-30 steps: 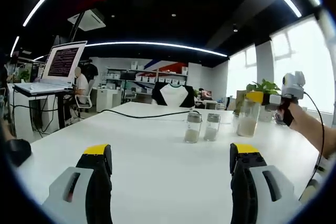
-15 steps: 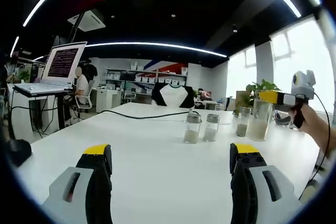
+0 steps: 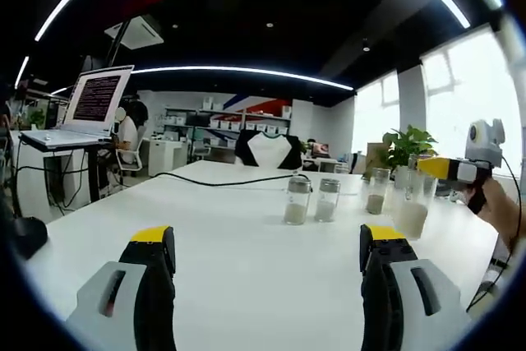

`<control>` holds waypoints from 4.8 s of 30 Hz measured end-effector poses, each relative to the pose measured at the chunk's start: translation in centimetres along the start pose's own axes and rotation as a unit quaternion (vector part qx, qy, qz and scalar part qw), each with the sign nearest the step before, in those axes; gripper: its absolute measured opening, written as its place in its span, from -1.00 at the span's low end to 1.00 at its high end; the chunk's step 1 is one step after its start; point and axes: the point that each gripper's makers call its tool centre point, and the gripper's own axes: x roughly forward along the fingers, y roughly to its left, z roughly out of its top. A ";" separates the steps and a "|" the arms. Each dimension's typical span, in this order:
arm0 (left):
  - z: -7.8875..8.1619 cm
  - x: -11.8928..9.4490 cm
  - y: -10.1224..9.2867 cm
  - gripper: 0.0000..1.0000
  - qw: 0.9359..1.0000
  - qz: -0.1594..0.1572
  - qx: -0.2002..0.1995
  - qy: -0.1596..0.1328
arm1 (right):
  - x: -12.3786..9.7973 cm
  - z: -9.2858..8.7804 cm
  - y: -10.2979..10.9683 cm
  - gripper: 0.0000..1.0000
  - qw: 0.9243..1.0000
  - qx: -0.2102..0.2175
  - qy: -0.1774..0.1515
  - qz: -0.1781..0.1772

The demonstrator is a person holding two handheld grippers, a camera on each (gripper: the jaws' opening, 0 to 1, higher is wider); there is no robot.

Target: Rotate the seasoning bottle until the label or dispensing opening points toward the visible target arrow and the bottle remains upright within the marked orientation range

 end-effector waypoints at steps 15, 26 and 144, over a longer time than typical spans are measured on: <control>-0.1 0.0 0.2 0.96 1.000 0.001 -0.001 0.002 | -0.6 -2.3 1.1 -0.23 1.000 -0.002 0.001 0.003; -0.4 0.2 -0.3 0.96 1.000 -0.009 0.003 0.004 | -1.1 -2.8 0.9 -0.23 1.000 0.010 -0.006 -0.005; -1.5 0.4 -0.8 0.99 0.999 -0.018 -0.029 0.012 | -1.6 -3.8 -0.1 -0.20 0.986 0.039 -0.022 -0.163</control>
